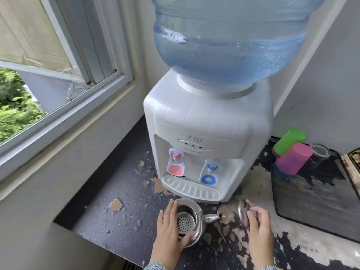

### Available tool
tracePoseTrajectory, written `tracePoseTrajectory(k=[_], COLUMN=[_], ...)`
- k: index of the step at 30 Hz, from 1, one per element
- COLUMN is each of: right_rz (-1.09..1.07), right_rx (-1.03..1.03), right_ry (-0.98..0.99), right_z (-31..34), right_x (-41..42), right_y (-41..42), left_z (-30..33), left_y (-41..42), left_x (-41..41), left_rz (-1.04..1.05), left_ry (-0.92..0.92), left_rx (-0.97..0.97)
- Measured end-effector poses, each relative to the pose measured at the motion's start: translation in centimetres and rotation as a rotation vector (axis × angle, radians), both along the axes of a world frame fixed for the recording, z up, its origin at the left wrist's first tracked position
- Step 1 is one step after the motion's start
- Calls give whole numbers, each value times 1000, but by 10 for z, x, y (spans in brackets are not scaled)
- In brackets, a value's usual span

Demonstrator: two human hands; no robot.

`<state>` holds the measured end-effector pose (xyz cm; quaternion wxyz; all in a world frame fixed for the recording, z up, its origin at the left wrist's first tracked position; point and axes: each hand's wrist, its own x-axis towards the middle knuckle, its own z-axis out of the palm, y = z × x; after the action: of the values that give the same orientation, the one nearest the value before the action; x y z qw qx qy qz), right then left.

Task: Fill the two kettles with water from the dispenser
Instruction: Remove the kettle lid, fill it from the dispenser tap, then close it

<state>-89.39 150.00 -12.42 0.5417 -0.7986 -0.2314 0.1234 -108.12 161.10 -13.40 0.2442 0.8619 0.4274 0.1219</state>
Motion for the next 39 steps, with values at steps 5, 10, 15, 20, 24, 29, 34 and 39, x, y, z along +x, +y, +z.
tracePoseTrajectory(k=[5,10,15,20,24,29,34,39], right_rz=[150,236,237,313,607,651,665,632], right_rx=[-369,-566,-466,-162,-224,-444,-752,-821], right_ry=[-100,-164,-132,-304,-514,-359,-495,-547], right_z=[-37,-44,-25,5,9,-1,-2,3], right_x=[8,2,-3,-28,-44,-42,-40,-48], right_y=[-31,-37,-26,6,30,36,37,45], left_z=[-8,-6,-8,-5,-2,-13,-25,-30], left_y=[3,3,4,2,0,-14,-15,-15], left_x=[1,1,-1,-2,-8,-31,-35,-22], left_rz=[-35,-5,-6,-24,-86,-21,-44,10], left_ry=[-95,-95,-74,-72,-126,-356,-394,-429], left_rx=[-32,-58,-55,-7,47,-94,-225,-251])
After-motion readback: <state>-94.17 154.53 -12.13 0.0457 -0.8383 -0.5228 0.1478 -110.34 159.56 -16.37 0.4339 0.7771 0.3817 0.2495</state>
